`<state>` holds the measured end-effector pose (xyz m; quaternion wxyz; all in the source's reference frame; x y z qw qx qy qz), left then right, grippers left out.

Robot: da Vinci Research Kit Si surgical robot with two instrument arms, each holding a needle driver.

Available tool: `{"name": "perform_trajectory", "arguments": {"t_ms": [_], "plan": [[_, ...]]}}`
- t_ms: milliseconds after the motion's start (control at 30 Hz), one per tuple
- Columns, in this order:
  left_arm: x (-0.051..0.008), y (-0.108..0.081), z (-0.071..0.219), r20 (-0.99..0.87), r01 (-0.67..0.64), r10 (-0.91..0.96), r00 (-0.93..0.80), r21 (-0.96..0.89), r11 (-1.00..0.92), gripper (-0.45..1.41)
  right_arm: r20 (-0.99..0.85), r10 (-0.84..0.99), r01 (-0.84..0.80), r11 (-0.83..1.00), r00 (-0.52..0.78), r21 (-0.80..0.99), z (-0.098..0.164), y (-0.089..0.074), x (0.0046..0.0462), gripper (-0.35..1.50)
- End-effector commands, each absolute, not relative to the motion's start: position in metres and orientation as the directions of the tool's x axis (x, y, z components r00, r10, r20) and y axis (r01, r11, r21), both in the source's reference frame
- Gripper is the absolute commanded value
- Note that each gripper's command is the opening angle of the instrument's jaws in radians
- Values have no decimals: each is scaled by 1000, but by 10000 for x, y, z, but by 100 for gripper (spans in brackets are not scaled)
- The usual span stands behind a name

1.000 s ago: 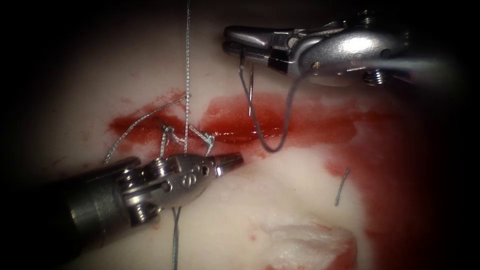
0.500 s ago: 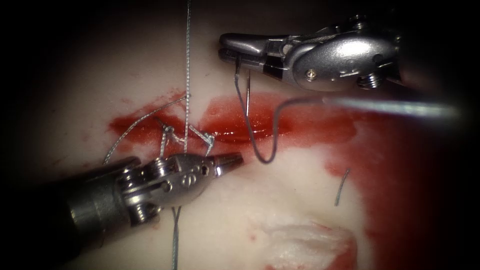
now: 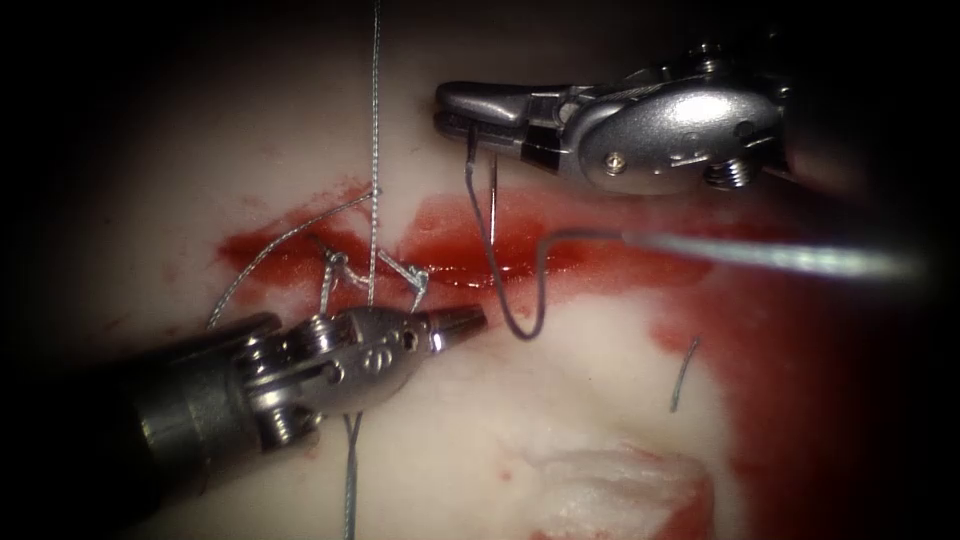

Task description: Wound Closure

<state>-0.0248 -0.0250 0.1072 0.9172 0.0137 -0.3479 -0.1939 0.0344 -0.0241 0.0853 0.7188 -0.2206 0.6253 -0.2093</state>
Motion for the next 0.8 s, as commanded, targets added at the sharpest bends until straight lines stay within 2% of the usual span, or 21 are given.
{"name": "perform_trajectory", "arguments": {"t_ms": [33,800], "plan": [[-253,-238,1069,637,347,-363,680,156,925,-45,-806,-577,21,815,128,-580,850,-229,354,-35],[-251,-238,1068,638,344,-362,680,158,925,-45,-790,-603,67,798,114,-599,867,-249,357,-35]]}}
